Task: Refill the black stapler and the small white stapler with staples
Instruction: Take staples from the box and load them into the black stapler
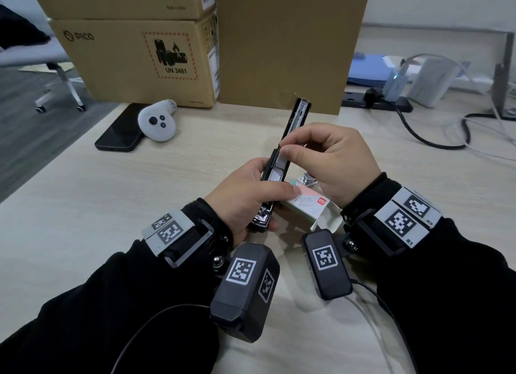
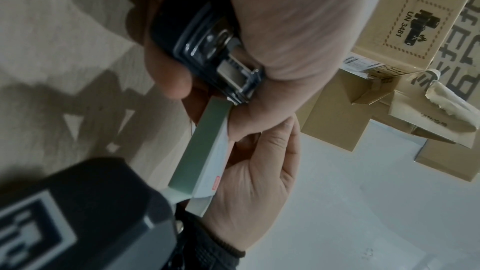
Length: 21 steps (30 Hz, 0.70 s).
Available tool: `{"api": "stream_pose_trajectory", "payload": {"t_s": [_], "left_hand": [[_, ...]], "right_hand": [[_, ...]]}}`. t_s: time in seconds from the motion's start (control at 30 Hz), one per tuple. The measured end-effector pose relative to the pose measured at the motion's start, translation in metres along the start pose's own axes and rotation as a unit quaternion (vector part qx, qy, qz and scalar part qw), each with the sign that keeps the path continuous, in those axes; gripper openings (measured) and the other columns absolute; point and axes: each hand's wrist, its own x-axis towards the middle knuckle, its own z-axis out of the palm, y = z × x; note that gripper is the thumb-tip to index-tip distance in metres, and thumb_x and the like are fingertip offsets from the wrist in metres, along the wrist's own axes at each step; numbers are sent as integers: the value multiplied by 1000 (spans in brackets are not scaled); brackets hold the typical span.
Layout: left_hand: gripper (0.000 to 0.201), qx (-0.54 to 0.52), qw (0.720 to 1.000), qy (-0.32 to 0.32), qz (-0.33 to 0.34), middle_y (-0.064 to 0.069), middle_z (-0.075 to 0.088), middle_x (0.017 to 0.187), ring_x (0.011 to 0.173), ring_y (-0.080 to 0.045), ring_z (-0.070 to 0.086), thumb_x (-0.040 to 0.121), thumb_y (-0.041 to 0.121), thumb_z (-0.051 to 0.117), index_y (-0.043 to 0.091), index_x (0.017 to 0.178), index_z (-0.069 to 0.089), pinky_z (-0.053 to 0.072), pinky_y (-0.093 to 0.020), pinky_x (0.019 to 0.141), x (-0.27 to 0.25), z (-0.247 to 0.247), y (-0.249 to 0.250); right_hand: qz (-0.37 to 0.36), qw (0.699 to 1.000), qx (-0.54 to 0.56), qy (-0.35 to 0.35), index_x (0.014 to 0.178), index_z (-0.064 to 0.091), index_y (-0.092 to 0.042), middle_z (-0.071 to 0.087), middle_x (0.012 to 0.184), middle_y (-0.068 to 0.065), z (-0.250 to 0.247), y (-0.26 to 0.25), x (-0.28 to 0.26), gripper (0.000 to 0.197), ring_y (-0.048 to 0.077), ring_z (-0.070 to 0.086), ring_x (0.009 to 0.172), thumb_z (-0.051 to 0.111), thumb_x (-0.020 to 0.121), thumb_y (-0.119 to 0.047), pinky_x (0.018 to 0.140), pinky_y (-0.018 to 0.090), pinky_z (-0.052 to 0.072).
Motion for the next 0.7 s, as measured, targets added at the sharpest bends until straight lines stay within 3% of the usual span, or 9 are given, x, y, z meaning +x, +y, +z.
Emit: {"api": "stream_pose_trajectory", "payload": {"t_s": [0.03, 0.1, 0.13, 0.23, 0.3, 0.4, 0.5, 0.7], "left_hand": [[43, 1, 1000, 0, 1, -10, 70, 75, 43, -16, 62, 84, 0, 71, 7, 122, 53, 43, -20, 32, 0, 0, 0], [49, 1, 1000, -3, 2, -13, 68, 80, 41, -15, 61, 79, 3, 74, 7, 123, 53, 42, -20, 32, 0, 0, 1], [48, 2, 1000, -2, 3, -15, 67, 82, 40, -13, 60, 79, 3, 73, 8, 123, 53, 41, -19, 32, 0, 0, 1], [40, 5, 1000, 0, 0, -15, 66, 81, 37, -12, 58, 86, 0, 68, 8, 122, 53, 40, -18, 31, 0, 0, 1], [41, 3, 1000, -1, 1, -12, 67, 77, 37, -12, 59, 86, 0, 69, 8, 122, 53, 40, -19, 31, 0, 0, 1], [45, -2, 1000, -1, 0, -12, 68, 75, 35, -12, 58, 82, 0, 72, 8, 122, 52, 39, -18, 31, 0, 0, 1], [40, -3, 1000, 3, -3, -16, 65, 79, 32, -11, 56, 87, -2, 67, 8, 122, 51, 37, -17, 29, -1, 1, 1], [34, -9, 1000, -5, -6, -17, 65, 79, 30, -11, 55, 89, -4, 63, 9, 117, 50, 36, -16, 28, -2, 2, 3]], "right_hand": [[-3, 1000, 0, -2, 81, 78, -21, 75, 81, 3, 1, 0, 0, 6, 39, 64, 75, 77, 82, -16, 68, 44, 56], [-5, 1000, 0, -6, 81, 78, -21, 75, 85, 6, 1, 0, 0, 4, 43, 64, 80, 78, 80, -17, 71, 46, 56], [-7, 1000, -5, -6, 80, 78, -21, 74, 86, 7, 1, 0, 0, 4, 39, 64, 77, 78, 80, -17, 69, 42, 55], [-14, 1000, -18, -4, 81, 78, -20, 72, 89, 5, 0, 1, 0, 6, 10, 64, 73, 79, 80, -14, 69, 22, 48], [-10, 1000, -23, -6, 82, 79, -20, 70, 87, 0, -1, 0, 0, 6, 2, 63, 75, 79, 81, -14, 71, 16, 47], [5, 1000, -21, -8, 88, 79, -19, 65, 83, -9, -1, 1, 0, 6, -5, 60, 68, 75, 86, -14, 63, 10, 43], [18, 1000, -13, 2, 91, 78, -19, 67, 83, -8, -1, 1, 0, 7, -6, 58, 61, 71, 91, -16, 58, 9, 41], [20, 998, 17, 53, 89, 74, -12, 64, 58, -17, -3, -2, -1, 9, -4, 54, 48, 66, 94, -12, 52, 7, 39]]}}
